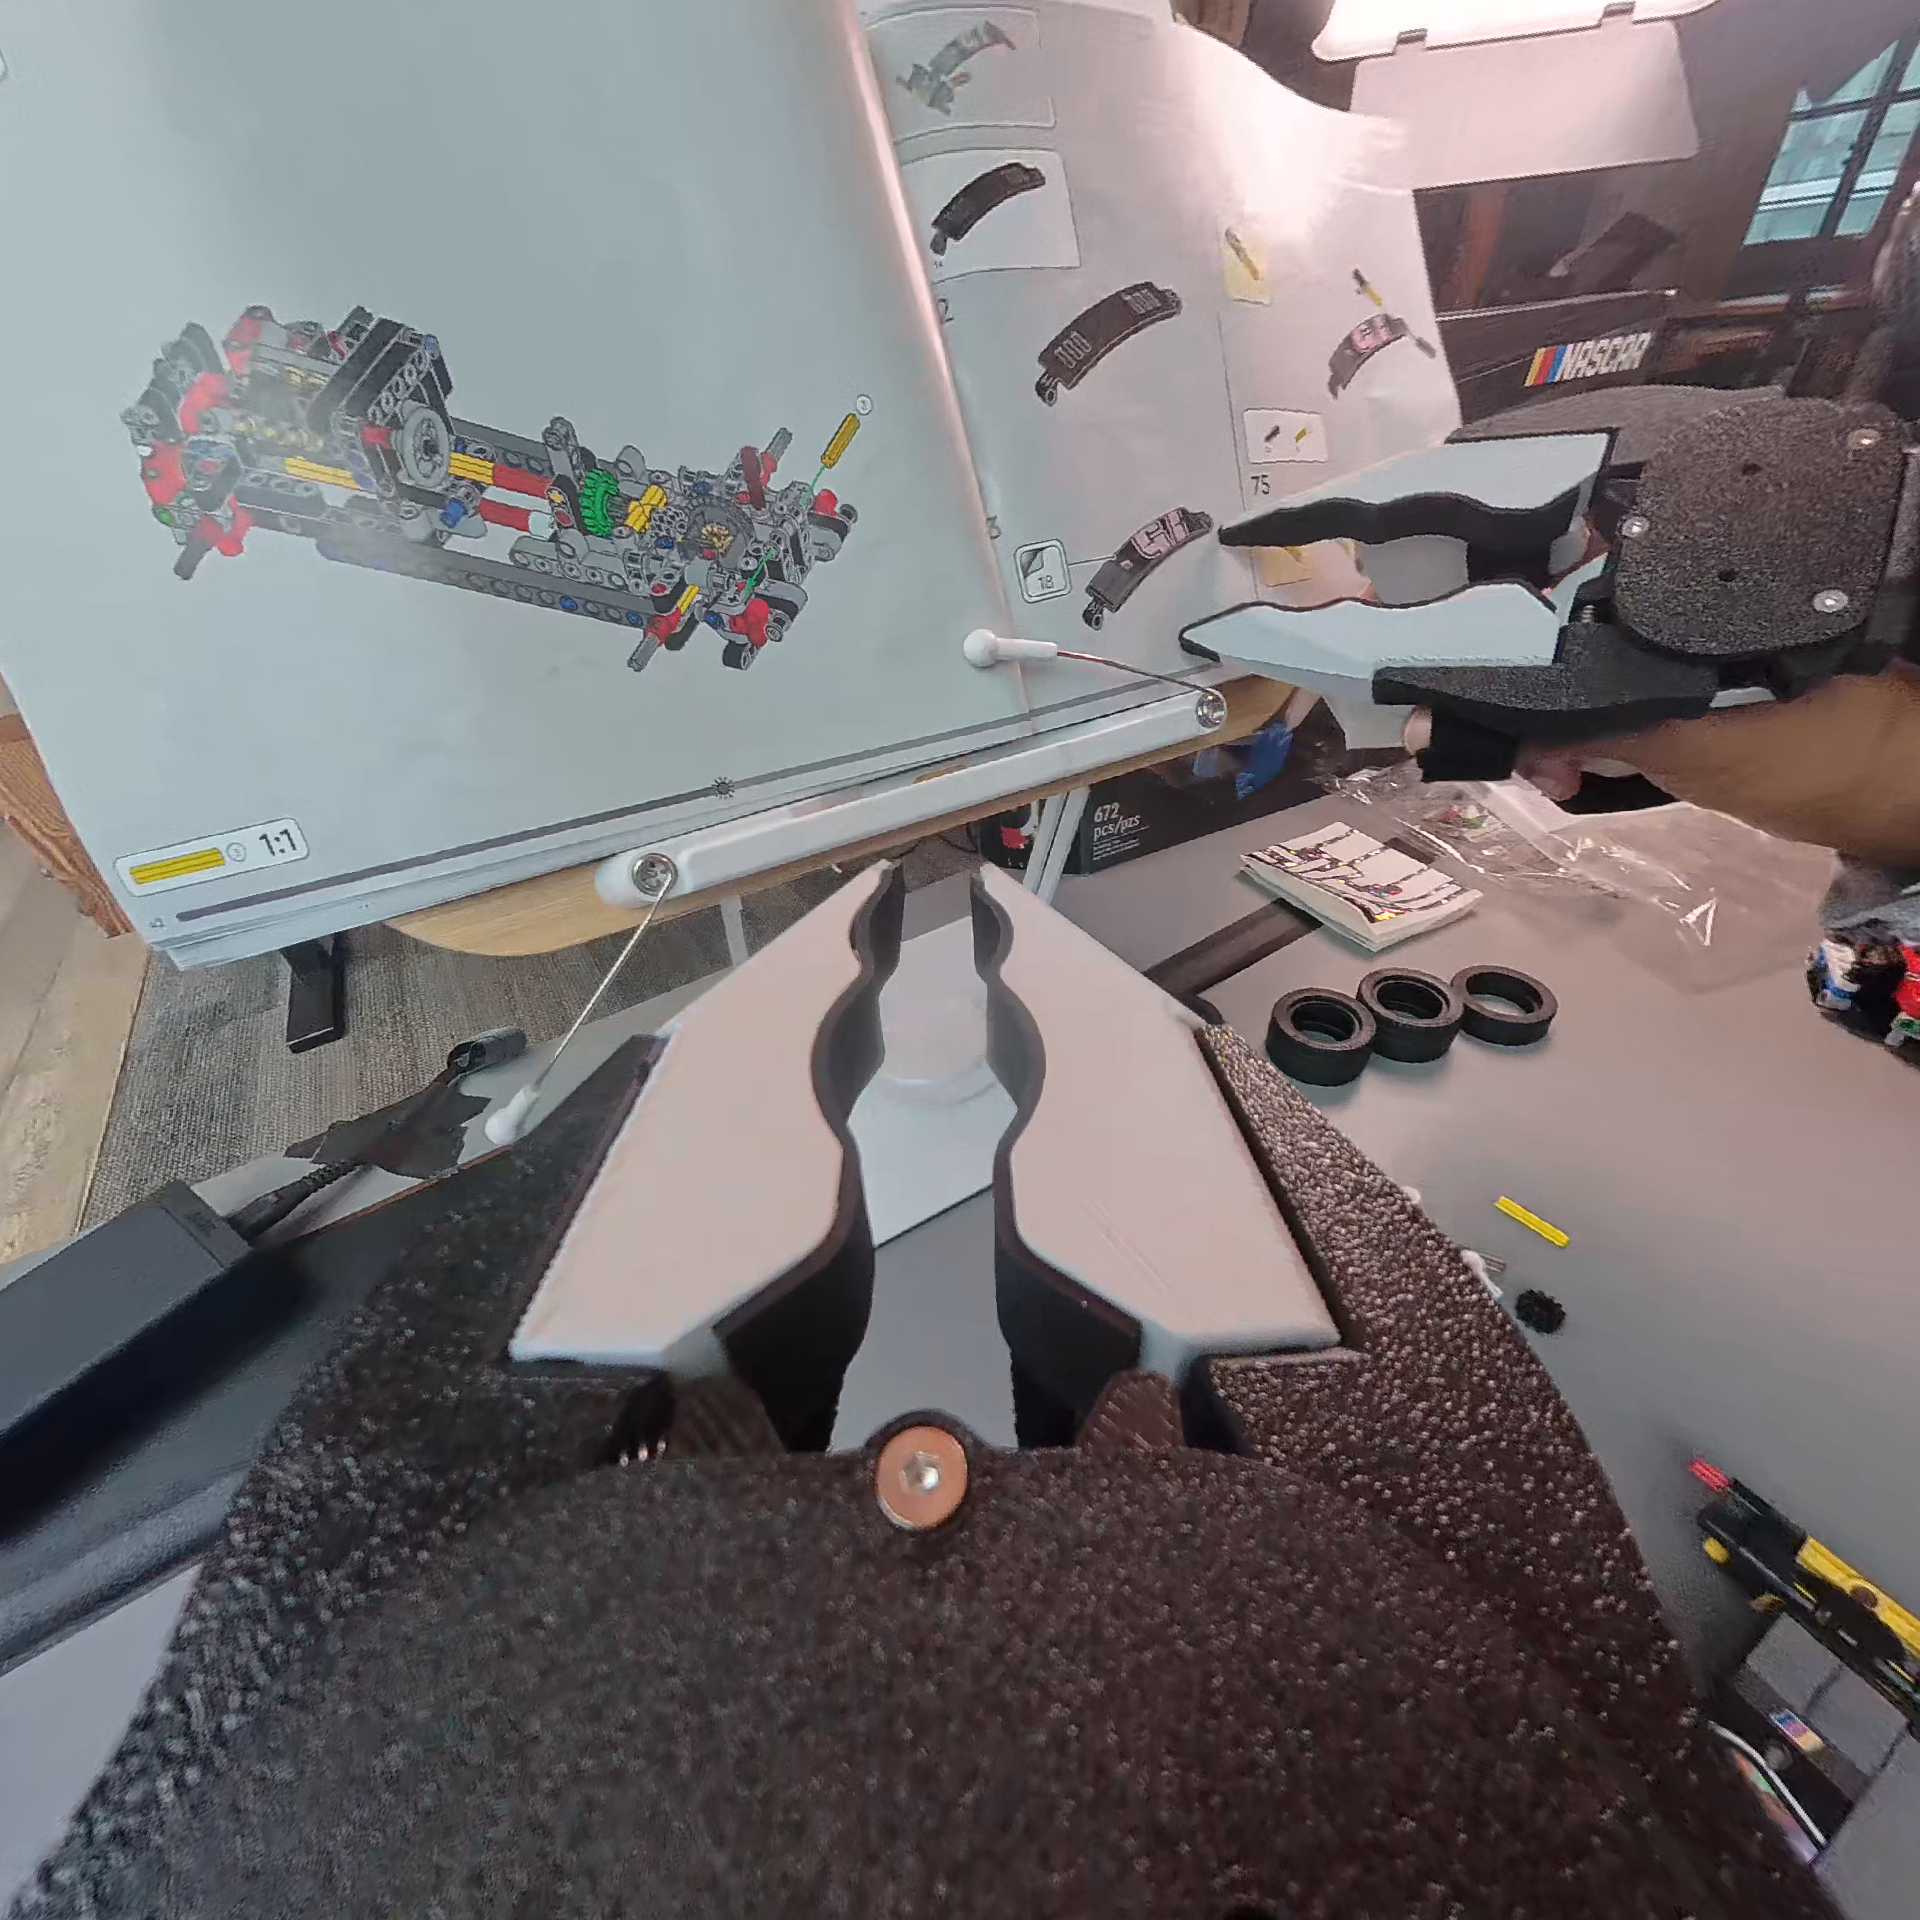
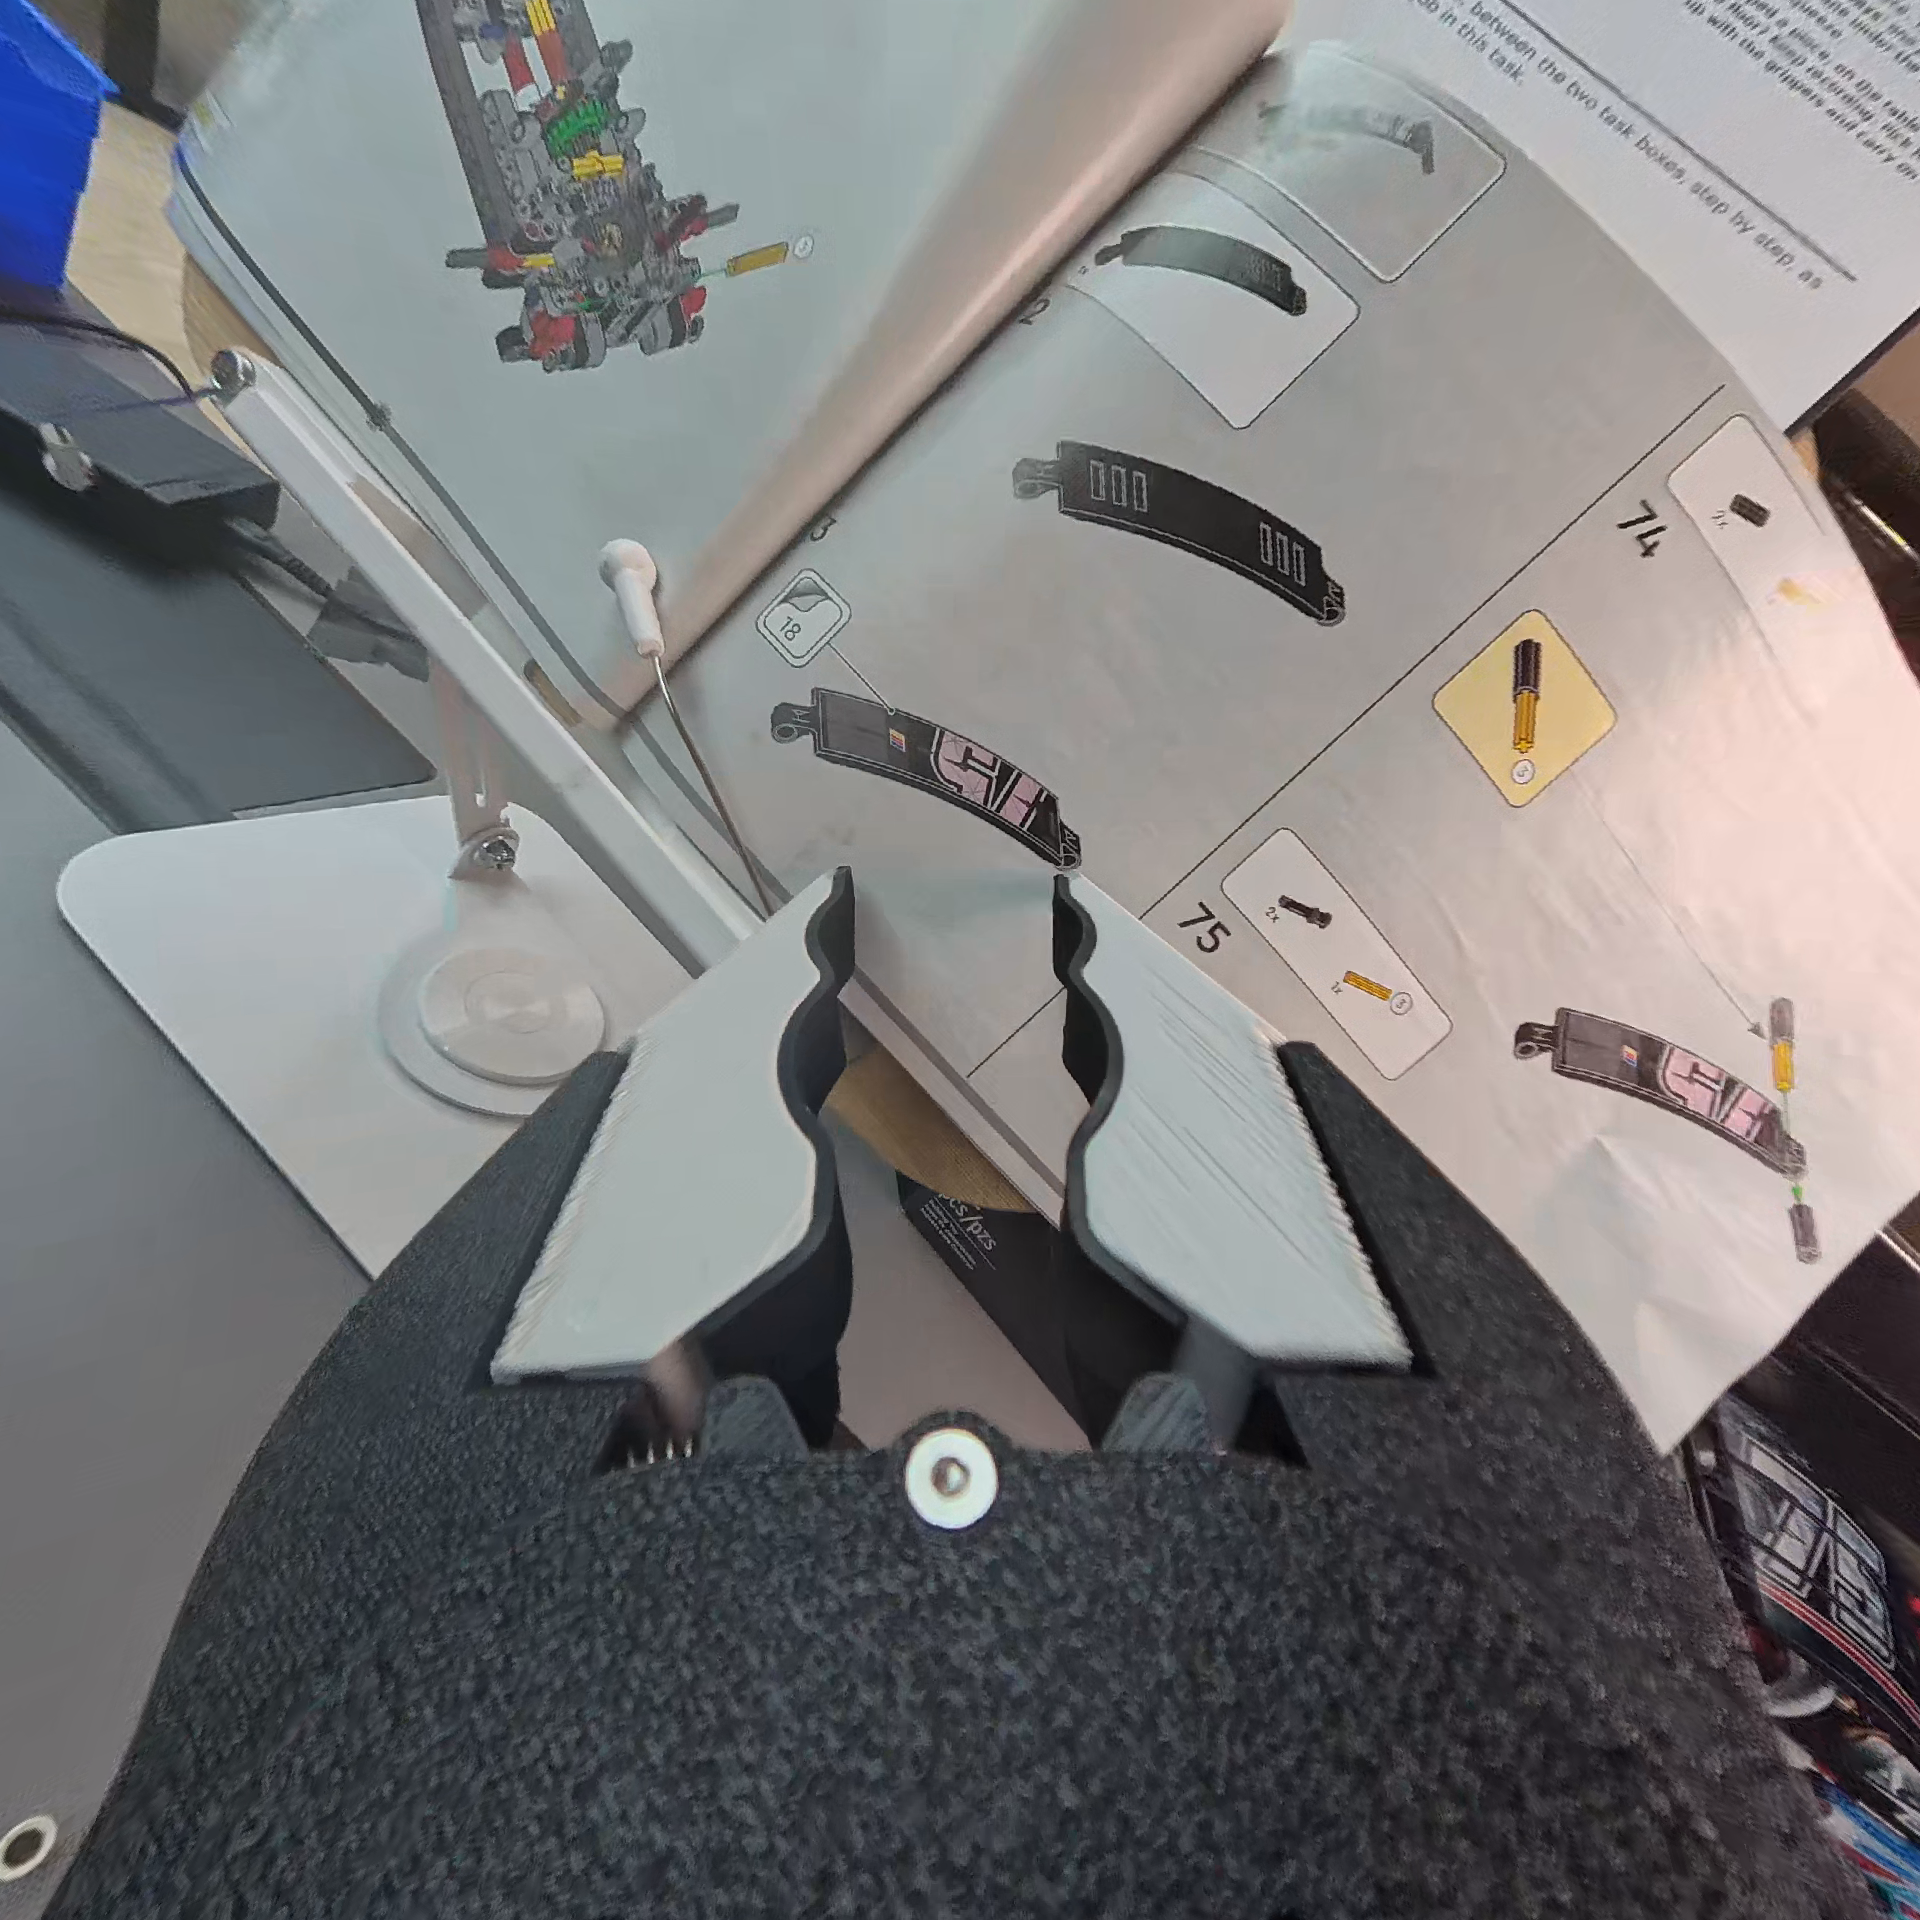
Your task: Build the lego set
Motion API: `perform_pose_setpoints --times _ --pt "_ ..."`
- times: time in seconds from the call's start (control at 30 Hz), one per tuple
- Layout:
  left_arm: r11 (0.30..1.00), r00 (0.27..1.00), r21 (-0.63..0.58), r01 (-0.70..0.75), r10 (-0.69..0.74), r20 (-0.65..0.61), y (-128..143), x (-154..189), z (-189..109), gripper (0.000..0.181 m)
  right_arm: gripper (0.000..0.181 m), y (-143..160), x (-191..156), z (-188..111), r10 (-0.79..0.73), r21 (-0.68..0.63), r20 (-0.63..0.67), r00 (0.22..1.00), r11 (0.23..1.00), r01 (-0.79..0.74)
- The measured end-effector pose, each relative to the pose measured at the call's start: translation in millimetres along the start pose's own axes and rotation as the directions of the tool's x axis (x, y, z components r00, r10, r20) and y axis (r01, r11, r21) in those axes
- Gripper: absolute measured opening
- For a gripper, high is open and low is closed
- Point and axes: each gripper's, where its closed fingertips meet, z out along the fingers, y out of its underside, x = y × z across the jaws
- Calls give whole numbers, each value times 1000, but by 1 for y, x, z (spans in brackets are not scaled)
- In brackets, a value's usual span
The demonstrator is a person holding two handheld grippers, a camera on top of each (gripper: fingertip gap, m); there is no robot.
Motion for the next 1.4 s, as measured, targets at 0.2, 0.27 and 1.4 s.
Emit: perform_pose_setpoints --times 0.2,0.27,1.4 --pt "993 972 -85 -83 62 -227 24 52 -49 23 31 -48 -35 -75 190 109 200 961 971 -214" --pt "986 938 -145 -81 27 -345 45 78 -69 25 30 -42 -69 -109 247 29 349 904 961 -274" --pt "424 118 -688 589 -888 -445 88 187 -143 20 39 -23 -217 -235 179 107 584 792 950 -294"
